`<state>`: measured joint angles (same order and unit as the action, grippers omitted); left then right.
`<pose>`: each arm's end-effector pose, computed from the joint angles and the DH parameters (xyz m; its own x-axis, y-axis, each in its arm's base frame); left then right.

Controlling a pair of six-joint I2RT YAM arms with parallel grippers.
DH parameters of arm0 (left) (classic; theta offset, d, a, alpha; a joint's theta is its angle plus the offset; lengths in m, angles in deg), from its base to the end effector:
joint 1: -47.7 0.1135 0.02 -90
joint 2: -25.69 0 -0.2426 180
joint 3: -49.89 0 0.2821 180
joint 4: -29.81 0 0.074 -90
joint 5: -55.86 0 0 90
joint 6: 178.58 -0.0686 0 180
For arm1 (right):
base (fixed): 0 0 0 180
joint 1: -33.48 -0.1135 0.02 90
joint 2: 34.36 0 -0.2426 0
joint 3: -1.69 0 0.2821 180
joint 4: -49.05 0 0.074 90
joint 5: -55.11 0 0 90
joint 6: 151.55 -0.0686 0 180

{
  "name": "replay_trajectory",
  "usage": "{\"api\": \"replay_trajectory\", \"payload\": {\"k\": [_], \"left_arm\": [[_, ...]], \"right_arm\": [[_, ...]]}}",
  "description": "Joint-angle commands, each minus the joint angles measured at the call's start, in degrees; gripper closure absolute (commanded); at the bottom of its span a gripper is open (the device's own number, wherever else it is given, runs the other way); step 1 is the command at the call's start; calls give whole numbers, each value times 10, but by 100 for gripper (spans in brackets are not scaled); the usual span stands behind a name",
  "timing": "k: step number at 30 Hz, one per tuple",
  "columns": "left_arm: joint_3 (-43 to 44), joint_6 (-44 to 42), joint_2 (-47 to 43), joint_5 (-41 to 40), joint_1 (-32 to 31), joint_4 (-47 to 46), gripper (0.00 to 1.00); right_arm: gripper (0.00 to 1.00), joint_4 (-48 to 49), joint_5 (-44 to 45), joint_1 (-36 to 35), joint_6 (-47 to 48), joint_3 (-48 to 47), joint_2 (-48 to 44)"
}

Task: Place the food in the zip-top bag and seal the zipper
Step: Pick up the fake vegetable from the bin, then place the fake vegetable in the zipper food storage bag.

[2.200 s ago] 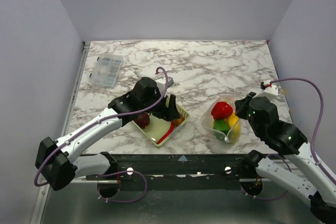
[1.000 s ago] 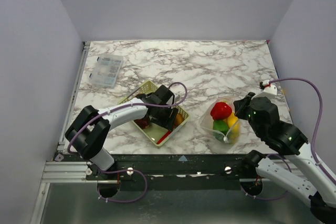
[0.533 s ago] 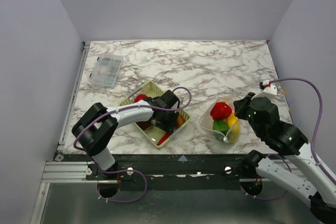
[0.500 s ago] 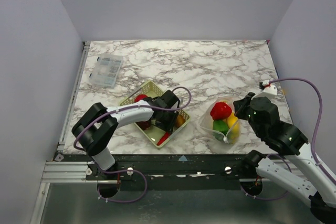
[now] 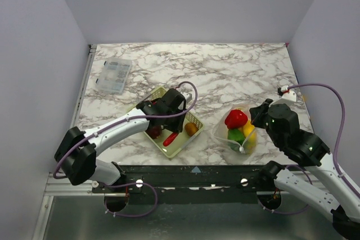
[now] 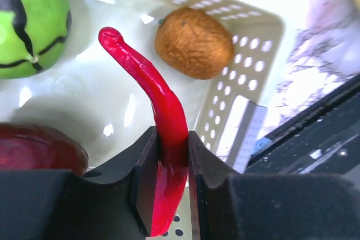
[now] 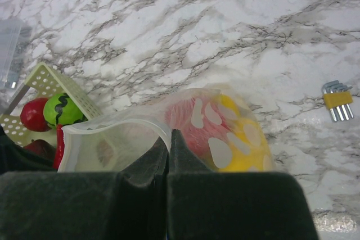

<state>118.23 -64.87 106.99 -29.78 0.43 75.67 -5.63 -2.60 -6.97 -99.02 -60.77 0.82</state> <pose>0.2214 -0.2474 0.1682 -0.8368 0.3150 -0.4479 0.4616 0.8457 -0.2677 0.1681 0.0951 0.3218 -0.3920 0.3416 -0.8542 0.0642 0.9364 0.3450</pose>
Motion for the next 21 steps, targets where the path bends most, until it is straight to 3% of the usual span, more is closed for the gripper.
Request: {"api": "replay_trajectory", "payload": {"k": [1, 7, 12, 16, 21], "left_arm": [[39, -19, -54, 33, 1, 32, 93], [56, -10, -143, 182, 1, -37, 95], [64, 88, -155, 363, 2, -156, 98], [39, 265, -126, 495, 0, -338, 100], [8, 508, -72, 566, -19, -614, 100]], "right_arm": [[99, 23, -2, -2, 3, 4, -5], [99, 24, -3, -2, 2, 6, -7], [99, 24, -3, -2, 2, 5, -5], [99, 26, -5, -2, 3, 7, -7], [99, 26, -5, -2, 3, 7, -7]]}}
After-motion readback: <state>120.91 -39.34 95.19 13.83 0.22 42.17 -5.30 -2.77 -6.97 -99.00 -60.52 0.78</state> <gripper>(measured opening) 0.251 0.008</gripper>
